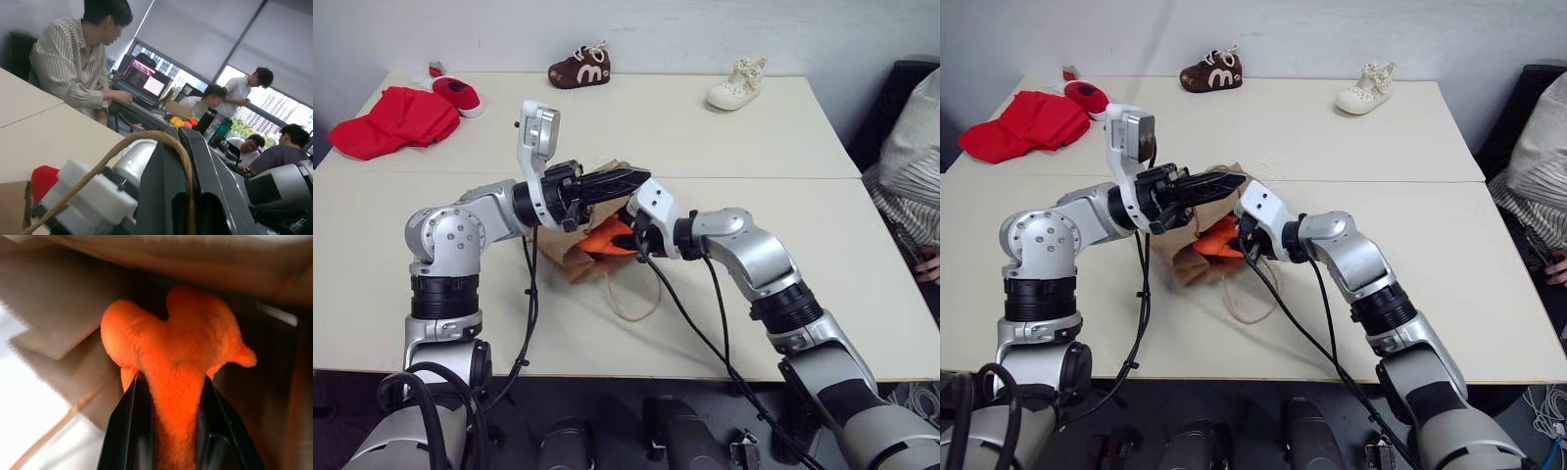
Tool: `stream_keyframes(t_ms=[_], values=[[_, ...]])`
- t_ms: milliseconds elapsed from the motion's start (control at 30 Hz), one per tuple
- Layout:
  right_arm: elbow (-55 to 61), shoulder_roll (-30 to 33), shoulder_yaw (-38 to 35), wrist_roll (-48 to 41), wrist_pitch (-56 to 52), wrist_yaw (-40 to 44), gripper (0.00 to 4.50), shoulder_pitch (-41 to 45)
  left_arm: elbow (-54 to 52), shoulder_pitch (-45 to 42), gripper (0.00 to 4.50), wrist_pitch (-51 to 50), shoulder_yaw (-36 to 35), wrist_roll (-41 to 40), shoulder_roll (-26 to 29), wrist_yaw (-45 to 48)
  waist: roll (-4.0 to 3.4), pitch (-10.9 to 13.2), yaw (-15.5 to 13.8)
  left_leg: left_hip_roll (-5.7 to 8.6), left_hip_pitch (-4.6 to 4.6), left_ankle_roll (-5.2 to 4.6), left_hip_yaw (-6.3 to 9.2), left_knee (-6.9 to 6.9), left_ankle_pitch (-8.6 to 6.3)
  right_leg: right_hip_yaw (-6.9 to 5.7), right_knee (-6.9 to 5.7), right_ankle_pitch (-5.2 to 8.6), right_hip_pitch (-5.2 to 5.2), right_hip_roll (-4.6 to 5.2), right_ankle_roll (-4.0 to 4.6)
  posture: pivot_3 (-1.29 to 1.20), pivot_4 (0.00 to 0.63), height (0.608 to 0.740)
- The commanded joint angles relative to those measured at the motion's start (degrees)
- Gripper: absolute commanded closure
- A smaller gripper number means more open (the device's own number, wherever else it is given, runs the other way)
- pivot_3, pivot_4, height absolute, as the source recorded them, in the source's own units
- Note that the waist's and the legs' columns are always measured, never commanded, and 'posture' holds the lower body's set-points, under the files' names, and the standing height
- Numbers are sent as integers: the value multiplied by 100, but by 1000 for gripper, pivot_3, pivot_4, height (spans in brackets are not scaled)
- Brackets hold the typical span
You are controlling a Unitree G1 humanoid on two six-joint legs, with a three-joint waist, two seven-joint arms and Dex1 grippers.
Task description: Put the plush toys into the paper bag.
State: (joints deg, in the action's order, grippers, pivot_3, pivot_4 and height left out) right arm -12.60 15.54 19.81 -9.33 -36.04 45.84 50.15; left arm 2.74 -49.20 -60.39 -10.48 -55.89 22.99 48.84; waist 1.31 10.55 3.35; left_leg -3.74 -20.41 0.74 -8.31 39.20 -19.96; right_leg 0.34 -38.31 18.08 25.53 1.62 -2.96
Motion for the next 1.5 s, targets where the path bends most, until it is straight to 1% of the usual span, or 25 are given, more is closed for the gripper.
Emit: stream_keyframes(t_ms=[33,100,167,200,233,267,367,433,467,500,600,733,767,833,900,933,1000,1033,1100,1167,1233,1300,1333,1433,1500], values=[[-558,-616,-122,247,421,-731,4141,86,-61,-215,4500,6,-187,-277,-203,-207,0,0,17,-1,1,1,0,0,0,0,0,0,0,-1,0,0,150,740],[-863,-808,-262,349,779,-1035,4141,22,-18,-239,4500,-25,-293,-381,-312,-357,0,0,34,-2,1,3,0,-2,1,1,-17,1,2,-2,1,0,150,740],[-868,-918,-366,360,1132,-1181,3374,-103,8,-246,4500,-36,-377,-460,-379,-479,0,0,45,-2,1,3,0,-3,1,1,-17,1,3,-2,2,0,150,740],[-681,-898,-350,310,1109,-1083,3220,-192,6,-239,4500,-40,-402,-476,-385,-530,0,0,53,-1,1,3,0,-3,1,1,-17,1,3,-1,1,0,150,740],[-443,-891,-402,224,1171,-1001,2716,-291,-3,-223,4500,-38,-421,-474,-374,-568,0,0,44,-1,1,3,0,-4,1,0,-17,1,3,0,1,0,150,740],[-278,-884,-439,172,1195,-929,2386,-357,-13,-211,4500,-37,-432,-472,-364,-596,0,0,41,-1,0,3,2,-4,1,-1,-16,1,1,1,1,0,150,740],[651,-542,-604,-262,930,-328,1350,-623,71,-222,4500,2,-582,-497,-359,-738,0,0,37,-1,-1,3,2,-5,1,-1,-15,1,1,0,1,0,150,740],[1279,-200,-719,-666,895,257,581,-828,143,-247,4500,34,-686,-511,-367,-845,0,0,19,-1,0,4,3,-5,1,-2,-16,1,2,-1,1,0,150,740],[1566,21,-741,-848,915,598,247,-944,177,-254,4500,55,-722,-510,-371,-884,0,0,9,0,0,4,3,-5,1,-2,-15,1,1,-1,1,0,150,740],[1815,274,-759,-973,1015,929,25,-1081,214,-263,4500,74,-765,-520,-380,-922,0,0,1,0,0,4,3,-5,1,-3,-14,1,1,-1,1,0,150,740],[2197,823,-979,-1168,1131,1304,25,-1442,254,-276,4500,98,-825,-524,-415,-994,1,0,-25,1,1,6,5,-5,-1,-6,21,1,-3,-2,1,0,150,740],[2764,1417,-1698,-1741,1223,1633,25,-2238,203,-250,4500,151,-772,-430,-391,-967,2,0,-65,4,0,5,6,-6,-1,-5,23,0,-5,-2,0,0,150,740],[2849,1499,-1811,-1818,1240,1643,25,-2381,187,-242,4500,160,-761,-416,-376,-953,2,0,-78,4,0,5,6,-6,-1,-4,25,0,-6,-3,0,0,150,740],[3048,1559,-2349,-2057,1401,1498,25,-2848,203,-263,4500,189,-809,-436,-366,-983,3,0,-98,4,0,5,5,-7,-1,-4,26,0,-6,-3,0,0,150,740],[3156,1699,-3189,-2123,1507,1244,25,-3723,205,-282,4500,185,-834,-450,-323,-996,3,0,-127,3,2,6,4,-7,-1,-2,25,0,-6,-7,0,0,150,740],[3006,1771,-3693,-1899,1870,1177,25,-4383,196,-285,4500,174,-856,-479,-311,-1009,3,0,-167,3,4,6,5,-9,-1,-1,25,0,-6,-8,0,0,150,740],[2828,1935,-4265,-1415,2518,1106,25,-5414,154,-276,4500,160,-870,-514,-301,-1037,3,0,-294,6,2,6,12,-14,-1,-4,38,1,-13,-8,0,0,150,740],[2810,1960,-4403,-1329,2733,1083,25,-5698,136,-271,4500,156,-867,-514,-294,-1049,4,0,-307,8,1,5,8,-16,-2,-1,45,0,-13,-7,-1,0,150,740],[2731,1889,-4853,-1280,2999,717,25,-6019,166,-299,4500,129,-885,-509,-232,-1046,5,1,-284,8,2,2,-3,-11,-3,6,45,-5,-13,-8,-11,0,150,740],[2679,1898,-5061,-1306,3023,509,25,-6167,222,-339,4500,98,-932,-524,-178,-1053,5,1,-195,10,17,-2,-18,-7,-1,18,37,-15,-22,-8,-15,0,150,740],[2681,2033,-4905,-1240,3042,570,25,-6153,280,-354,4500,90,-928,-488,-130,-1054,5,1,-139,7,40,2,-14,-6,6,16,37,-23,-48,-14,-10,0,150,740],[2645,2159,-4555,-1114,2912,502,25,-5840,307,-348,4500,121,-888,-430,-126,-1046,7,2,-106,5,74,12,-13,-17,7,16,38,-20,-79,-21,-3,0,150,740],[2592,2222,-4329,-1013,2842,439,25,-5568,301,-343,4500,125,-864,-419,-130,-1044,6,2,-84,3,103,19,-13,-26,4,15,41,-16,-102,-26,3,0,150,740],[2419,2405,-3775,-841,2422,326,25,-4812,262,-341,4500,100,-845,-461,-161,-1081,6,2,-66,-1,110,23,-13,-33,4,17,40,-14,-104,-25,5,0,150,740],[1964,2536,-3124,-577,2144,450,25,-3901,229,-319,4500,82,-811,-471,-211,-1130,6,2,-76,-3,105,23,-12,-36,5,15,42,-12,-98,-23,7,0,150,740]])
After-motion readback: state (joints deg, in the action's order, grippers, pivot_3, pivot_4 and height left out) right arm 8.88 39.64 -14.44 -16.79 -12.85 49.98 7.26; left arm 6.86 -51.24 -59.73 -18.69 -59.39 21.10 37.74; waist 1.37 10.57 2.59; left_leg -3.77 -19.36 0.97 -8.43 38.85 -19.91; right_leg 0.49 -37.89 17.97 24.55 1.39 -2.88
